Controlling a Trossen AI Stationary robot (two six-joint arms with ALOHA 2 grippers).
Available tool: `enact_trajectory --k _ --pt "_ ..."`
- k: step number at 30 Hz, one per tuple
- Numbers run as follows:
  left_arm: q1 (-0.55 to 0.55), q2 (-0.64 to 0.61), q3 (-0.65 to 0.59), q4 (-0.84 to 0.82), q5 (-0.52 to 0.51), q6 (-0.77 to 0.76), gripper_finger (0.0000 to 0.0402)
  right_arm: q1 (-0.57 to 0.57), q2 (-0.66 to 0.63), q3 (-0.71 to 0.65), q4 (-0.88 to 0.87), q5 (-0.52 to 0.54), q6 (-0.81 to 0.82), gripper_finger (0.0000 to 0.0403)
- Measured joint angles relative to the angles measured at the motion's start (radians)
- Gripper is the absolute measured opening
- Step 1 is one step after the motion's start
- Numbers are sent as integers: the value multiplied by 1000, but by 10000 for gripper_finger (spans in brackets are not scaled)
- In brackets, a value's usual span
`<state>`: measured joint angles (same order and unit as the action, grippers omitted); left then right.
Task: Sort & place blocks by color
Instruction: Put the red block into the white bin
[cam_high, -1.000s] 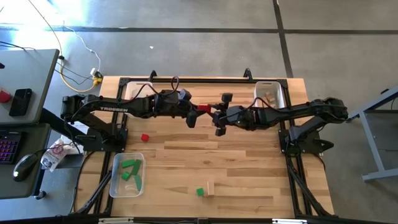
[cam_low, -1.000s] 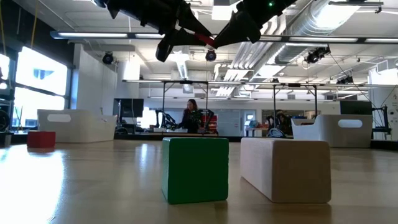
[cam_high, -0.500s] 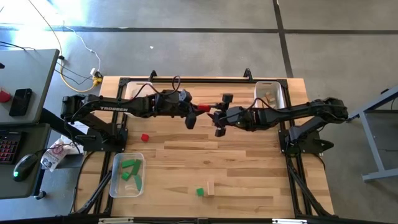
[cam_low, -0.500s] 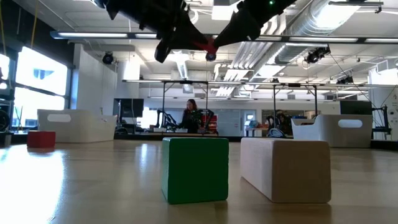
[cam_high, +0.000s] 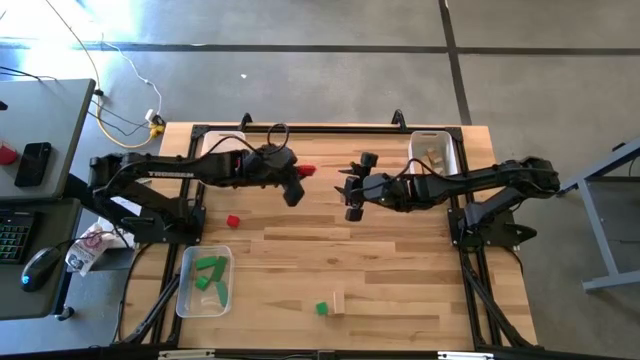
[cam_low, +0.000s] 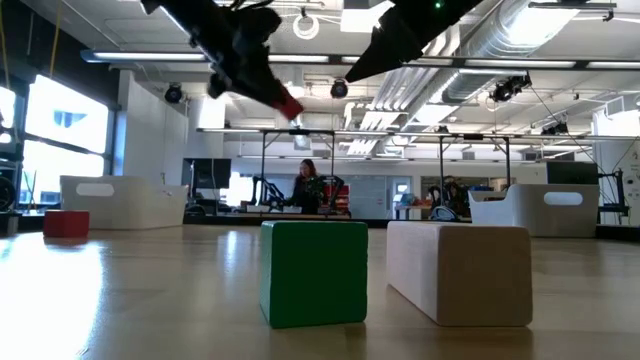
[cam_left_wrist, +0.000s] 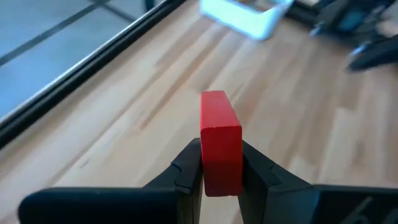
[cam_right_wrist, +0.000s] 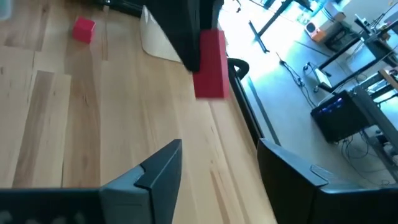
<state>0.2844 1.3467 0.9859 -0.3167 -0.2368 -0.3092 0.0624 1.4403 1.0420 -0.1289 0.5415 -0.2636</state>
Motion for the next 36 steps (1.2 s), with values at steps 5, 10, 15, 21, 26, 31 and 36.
enact_trajectory --k 5,10,15,21,26,31,36 --pt "6 -61 0 -181 -109 0 51 0 0 0 -3 0 5 195" --pt "26 -98 0 -360 -228 -31 52 0 0 0 -3 0 5 195" --pt "70 -105 0 -512 -304 -81 52 -1 0 0 -4 -7 58 195" --pt "138 -104 -1 -638 -331 -140 52 -1 0 -1 -25 -72 113 195" --pt "192 -104 -1 -739 -299 -196 52 -1 1 -1 -69 -102 174 195" --pt "229 -104 -37 -762 -283 -219 52 -1 1 -2 -103 -130 226 195" --pt "275 -104 -91 -764 -260 -234 52 -1 1 -2 -118 -131 249 195"
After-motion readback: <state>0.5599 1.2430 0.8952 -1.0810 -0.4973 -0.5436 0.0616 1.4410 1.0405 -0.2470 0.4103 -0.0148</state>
